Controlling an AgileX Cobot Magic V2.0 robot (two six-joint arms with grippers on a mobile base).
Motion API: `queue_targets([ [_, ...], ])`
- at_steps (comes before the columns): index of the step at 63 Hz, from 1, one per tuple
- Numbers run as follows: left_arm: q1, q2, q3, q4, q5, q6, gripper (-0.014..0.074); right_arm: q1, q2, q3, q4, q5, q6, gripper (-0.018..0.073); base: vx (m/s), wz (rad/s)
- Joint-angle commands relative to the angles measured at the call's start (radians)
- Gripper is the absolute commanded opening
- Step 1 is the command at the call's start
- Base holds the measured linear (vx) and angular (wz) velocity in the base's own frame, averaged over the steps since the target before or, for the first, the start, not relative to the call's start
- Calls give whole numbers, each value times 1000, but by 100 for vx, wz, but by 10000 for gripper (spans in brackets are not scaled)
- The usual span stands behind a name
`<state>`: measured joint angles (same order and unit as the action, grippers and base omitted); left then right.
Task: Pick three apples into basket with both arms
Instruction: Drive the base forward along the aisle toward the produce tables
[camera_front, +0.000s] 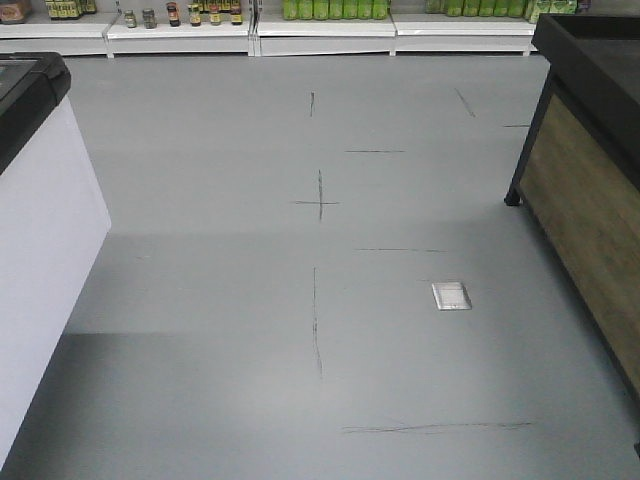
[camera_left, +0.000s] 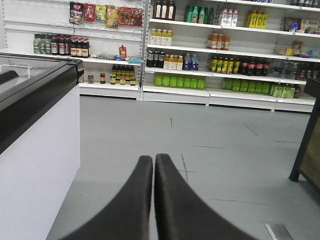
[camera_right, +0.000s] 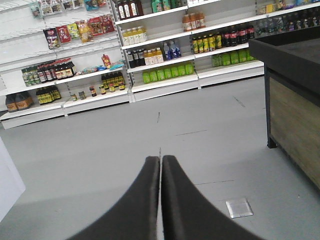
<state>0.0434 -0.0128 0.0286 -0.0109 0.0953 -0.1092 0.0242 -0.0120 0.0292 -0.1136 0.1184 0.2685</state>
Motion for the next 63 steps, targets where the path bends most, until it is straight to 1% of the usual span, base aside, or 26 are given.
queue_targets([
  [1, -7, -13, -26, -1, -73, -11, -6, -4, -11, 12, -12, -68, 0, -4, 4, 2],
  [63, -7, -13, -26, -1, -73, -11, -6, -4, -11, 12, -12, -68, 0, -4, 9, 5],
])
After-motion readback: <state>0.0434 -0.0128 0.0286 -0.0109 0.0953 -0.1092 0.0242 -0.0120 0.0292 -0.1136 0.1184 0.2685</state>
